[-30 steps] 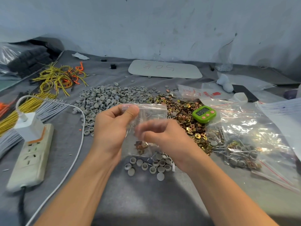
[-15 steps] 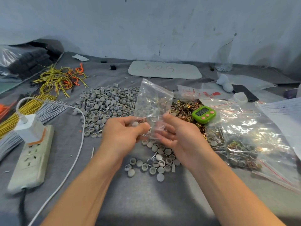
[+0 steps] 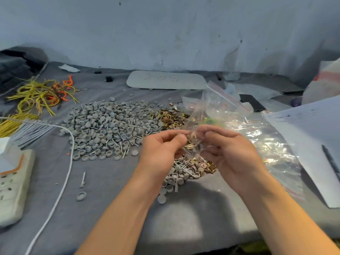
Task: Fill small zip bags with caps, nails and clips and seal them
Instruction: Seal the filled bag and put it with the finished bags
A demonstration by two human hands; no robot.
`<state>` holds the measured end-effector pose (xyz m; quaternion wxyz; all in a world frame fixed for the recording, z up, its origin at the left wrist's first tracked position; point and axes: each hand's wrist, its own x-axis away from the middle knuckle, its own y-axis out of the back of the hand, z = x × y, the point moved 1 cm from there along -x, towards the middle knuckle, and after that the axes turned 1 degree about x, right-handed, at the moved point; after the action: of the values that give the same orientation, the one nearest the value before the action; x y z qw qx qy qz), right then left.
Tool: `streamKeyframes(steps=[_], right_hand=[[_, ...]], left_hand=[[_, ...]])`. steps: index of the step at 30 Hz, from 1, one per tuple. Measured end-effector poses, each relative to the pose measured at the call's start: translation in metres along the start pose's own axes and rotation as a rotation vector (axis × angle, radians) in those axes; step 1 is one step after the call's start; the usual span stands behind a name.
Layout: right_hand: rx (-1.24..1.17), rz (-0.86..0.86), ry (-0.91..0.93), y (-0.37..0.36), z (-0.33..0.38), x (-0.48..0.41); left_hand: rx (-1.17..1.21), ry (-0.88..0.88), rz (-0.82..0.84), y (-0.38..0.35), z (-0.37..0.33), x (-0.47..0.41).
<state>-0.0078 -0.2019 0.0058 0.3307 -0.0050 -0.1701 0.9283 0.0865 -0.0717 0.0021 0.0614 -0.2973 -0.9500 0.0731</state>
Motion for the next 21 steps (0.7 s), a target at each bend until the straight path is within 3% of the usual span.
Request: streamKeyframes(steps=[4,10,15,18,21], right_hand=[[0.086,-0.135,-0.01,0.044,0.015,0.008],[0.3,-0.238,-0.069,0.1,0.024,0.028],[0.417,-0.328,-0.02,0.131,0.035,0.026],[0.499,-0.367,0.039,0.138,0.035,0.018],[0.87,-0.462,0.104,0.135,0.029,0.008]], left_hand=[[-0.053,0.032,0.082,-0.042,0.013,0.005],[-0.536,-0.126,0.038,-0.081,0.039,0.01],[-0.694,-0.182,0.028,-0.115,0.034,0.011],[-0.871,-0.231,-0.108,-0.123,0.033,0.01],[-1.143,-0.458,-0.293,-0.124,0.038,0.012]])
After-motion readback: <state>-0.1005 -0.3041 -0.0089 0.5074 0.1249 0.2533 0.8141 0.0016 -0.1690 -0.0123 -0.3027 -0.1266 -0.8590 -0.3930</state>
